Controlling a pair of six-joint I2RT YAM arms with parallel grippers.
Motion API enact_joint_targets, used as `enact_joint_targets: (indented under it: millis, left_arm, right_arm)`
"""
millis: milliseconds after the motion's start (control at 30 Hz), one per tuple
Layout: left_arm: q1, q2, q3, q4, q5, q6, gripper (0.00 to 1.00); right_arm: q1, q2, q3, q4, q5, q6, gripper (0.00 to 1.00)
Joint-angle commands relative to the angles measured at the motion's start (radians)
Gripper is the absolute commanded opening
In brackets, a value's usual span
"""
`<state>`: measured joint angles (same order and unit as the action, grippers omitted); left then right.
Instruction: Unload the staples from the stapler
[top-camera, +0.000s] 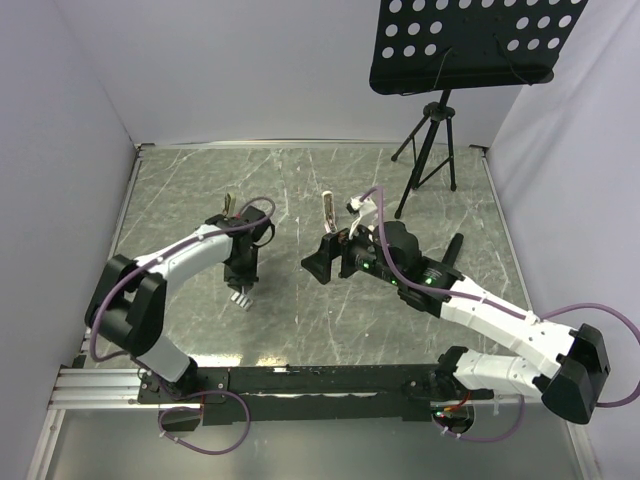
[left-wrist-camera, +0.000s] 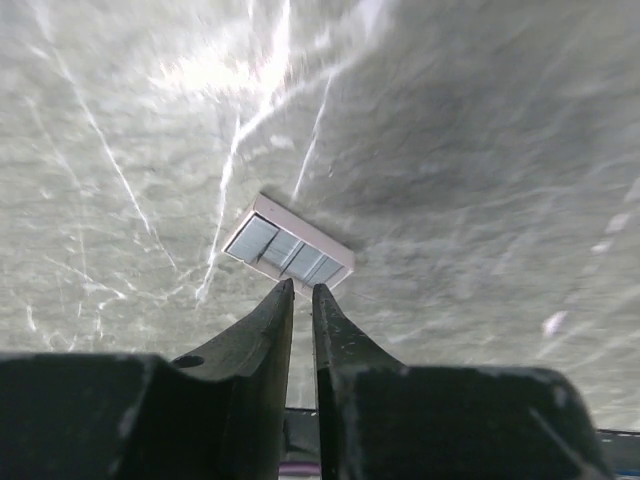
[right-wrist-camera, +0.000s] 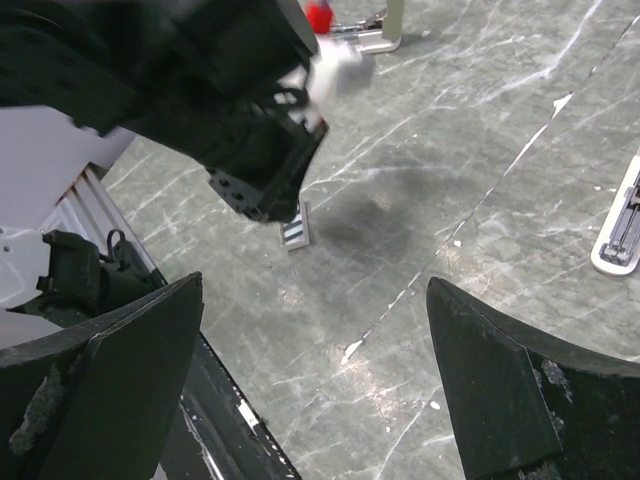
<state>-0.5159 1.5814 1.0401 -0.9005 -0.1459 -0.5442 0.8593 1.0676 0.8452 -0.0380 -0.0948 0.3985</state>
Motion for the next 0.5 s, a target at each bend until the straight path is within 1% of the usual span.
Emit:
enact_joint_targets:
  millis: [0,33,67,100,133,167,200,233,300,400,467]
  left_arm:
    - [0.039,-0.084,0.032,0.021,-0.024,-0.053,0.18]
    - [0.081,-0.095,0.02,0.032,-0.009,-0.068,0.15]
    - [0.108,-0.116,0.014,0.046,0.006,-0.079,0.09]
    - [0.138,-0.127,0.005,0.052,0.012,-0.091,0.06]
    - [0.208,-0.138,-0.015,0.061,0.017,-0.111,0.05]
    - [0.244,-0.161,-0.028,0.072,0.025,-0.118,0.01]
    - [0.281,-0.172,-0.041,0.102,0.061,-0.126,0.01]
    - [0.348,-0.199,-0.081,0.129,0.083,-0.144,0.01]
    - [0.419,-0.216,-0.126,0.194,0.133,-0.172,0.01]
    - [0.435,-0.192,-0.163,0.215,0.109,-0.204,0.01]
    - [0.435,-0.138,-0.17,0.221,0.101,-0.209,0.01]
  right_arm:
    - [0.001,0.011,0.014,0.009,0.024,-0.001,1.0]
    - [0.003,0.015,0.015,-0.002,0.036,-0.003,1.0]
    - [0.001,0.02,0.017,-0.016,0.052,-0.004,1.0]
    - [-0.003,0.031,0.026,-0.057,0.093,-0.007,1.0]
    - [-0.008,0.037,0.032,-0.08,0.102,-0.006,1.0]
    - [-0.012,0.041,0.037,-0.097,0.131,-0.01,1.0]
    - [-0.025,0.054,0.046,-0.133,0.154,-0.027,1.0]
    - [-0.034,0.061,0.051,-0.151,0.165,-0.036,1.0]
    - [-0.068,0.084,0.064,-0.187,0.178,-0.056,1.0]
    - [-0.106,0.107,0.081,-0.246,0.188,-0.07,1.0]
    - [-0.147,0.117,0.086,-0.278,0.19,-0.075,1.0]
